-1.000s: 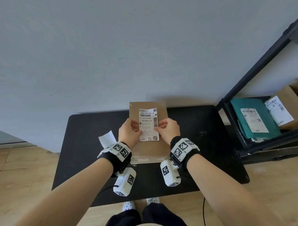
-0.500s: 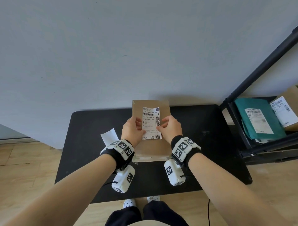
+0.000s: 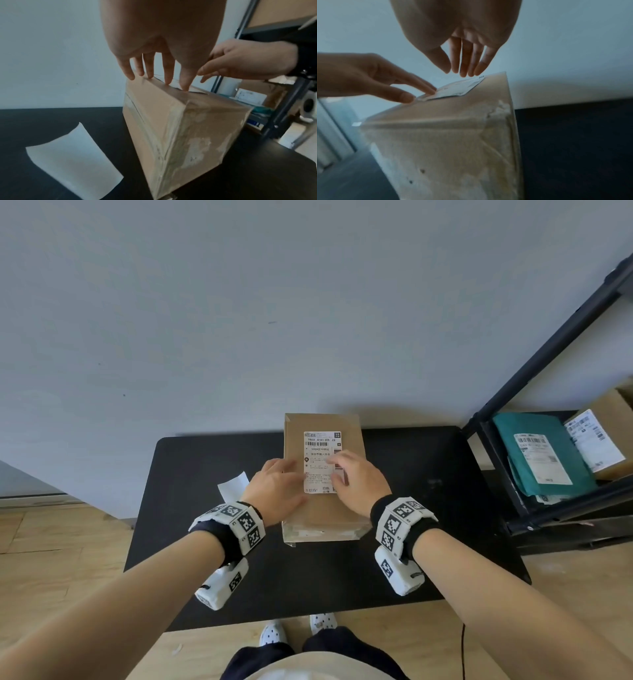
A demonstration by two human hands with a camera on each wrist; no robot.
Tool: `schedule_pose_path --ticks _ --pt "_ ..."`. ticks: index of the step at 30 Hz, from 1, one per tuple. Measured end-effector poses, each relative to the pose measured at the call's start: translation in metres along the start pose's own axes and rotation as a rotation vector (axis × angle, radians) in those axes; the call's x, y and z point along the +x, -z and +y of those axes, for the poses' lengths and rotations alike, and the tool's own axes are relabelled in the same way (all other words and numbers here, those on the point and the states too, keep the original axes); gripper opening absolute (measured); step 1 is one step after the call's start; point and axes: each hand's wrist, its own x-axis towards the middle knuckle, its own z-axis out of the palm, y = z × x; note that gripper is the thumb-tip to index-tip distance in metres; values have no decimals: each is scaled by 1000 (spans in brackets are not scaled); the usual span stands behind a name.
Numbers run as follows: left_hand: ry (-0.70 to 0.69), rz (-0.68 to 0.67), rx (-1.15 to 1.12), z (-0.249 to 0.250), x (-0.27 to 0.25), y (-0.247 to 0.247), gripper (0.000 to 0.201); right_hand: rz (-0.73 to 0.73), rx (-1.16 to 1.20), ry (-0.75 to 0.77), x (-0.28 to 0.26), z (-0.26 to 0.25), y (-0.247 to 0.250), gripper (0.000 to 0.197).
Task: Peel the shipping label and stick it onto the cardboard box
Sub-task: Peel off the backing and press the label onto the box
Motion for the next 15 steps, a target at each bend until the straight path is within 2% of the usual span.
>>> schedule_pose_path --ticks 4,8,15 --pt "-39 -64 43 -9 -4 -4 65 -191 -138 163 -15 -6 -10 46" --pt "-16 -78 9 -12 -4 -7 69 -321 -245 223 -22 -9 -22 51" --pt "69 -75 -163 -12 3 -7 71 -323 -341 235 -35 2 -25 55"
